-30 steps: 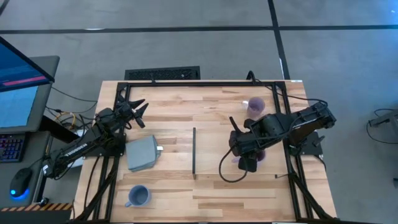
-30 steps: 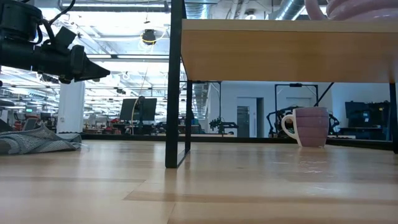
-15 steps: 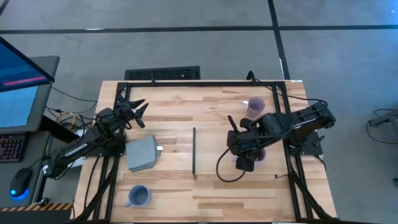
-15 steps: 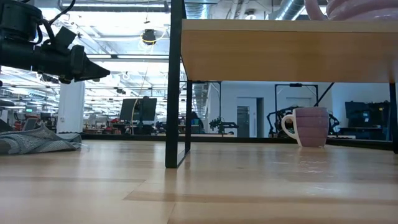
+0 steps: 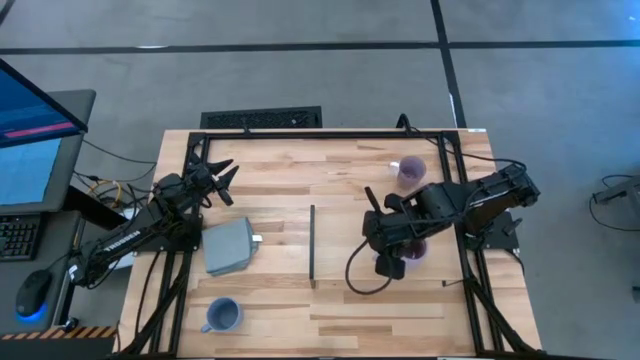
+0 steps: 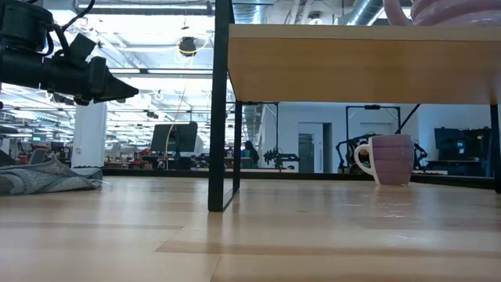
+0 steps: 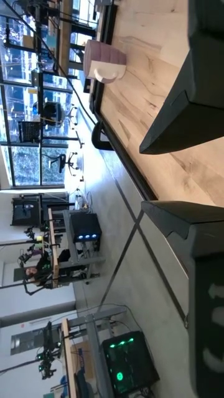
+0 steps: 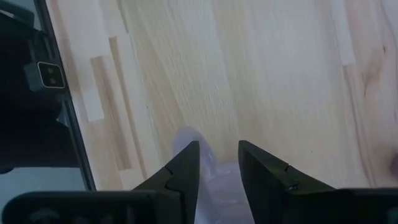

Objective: Stack small to large cups/mugs on shelf
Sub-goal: Put the purple mug on the shelf

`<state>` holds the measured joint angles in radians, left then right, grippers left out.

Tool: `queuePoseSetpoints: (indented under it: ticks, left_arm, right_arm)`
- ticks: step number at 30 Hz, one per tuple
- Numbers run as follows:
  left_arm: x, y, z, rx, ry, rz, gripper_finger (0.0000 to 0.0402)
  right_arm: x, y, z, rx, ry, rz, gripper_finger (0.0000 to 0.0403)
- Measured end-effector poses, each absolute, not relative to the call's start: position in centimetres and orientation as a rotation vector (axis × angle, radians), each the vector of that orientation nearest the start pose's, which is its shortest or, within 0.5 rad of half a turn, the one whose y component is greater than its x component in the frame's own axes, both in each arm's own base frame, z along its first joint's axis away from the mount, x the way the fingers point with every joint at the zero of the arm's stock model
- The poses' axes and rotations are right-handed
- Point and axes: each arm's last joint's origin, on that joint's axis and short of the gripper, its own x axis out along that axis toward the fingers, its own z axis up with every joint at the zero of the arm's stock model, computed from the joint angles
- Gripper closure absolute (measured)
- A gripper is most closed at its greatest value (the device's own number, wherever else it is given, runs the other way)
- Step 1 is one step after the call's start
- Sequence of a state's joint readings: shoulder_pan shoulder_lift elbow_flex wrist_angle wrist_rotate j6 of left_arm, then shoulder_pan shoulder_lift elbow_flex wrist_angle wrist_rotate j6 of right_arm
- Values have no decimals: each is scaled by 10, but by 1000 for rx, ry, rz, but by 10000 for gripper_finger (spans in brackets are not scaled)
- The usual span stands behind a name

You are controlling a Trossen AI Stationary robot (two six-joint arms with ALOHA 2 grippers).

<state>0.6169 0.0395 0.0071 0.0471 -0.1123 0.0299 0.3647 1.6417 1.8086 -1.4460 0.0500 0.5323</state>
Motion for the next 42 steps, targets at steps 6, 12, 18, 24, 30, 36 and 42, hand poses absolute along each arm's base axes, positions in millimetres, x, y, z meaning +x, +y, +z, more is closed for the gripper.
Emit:
queuePoseSetpoints:
  ticks: [6,12,18,24,30,36,42]
  left_arm:
    - [79,60,167,32,-4,729,280]
    - [79,60,167,32,-4,730,280]
    - [79,60,167,32,-4,729,280]
    - [79,60,167,32,-4,729,280]
    - [79,60,167,32,-4,729,280]
    - [79,60,167,32,-3,729,280]
    - [79,60,167,20,-9,729,280]
  right_arm:
    - [278,104,374,220,1297,-105,269]
    - [276,103,373,226,1317,-123,269]
    - [275,104,373,231,1323,-109,269]
    - [274,108,373,252,1334,-93,269]
    - [271,116,373,285,1347,-95,269]
    - [260,120,371,310,1423,-173,269]
    - [258,125,371,298,1412,-176,269]
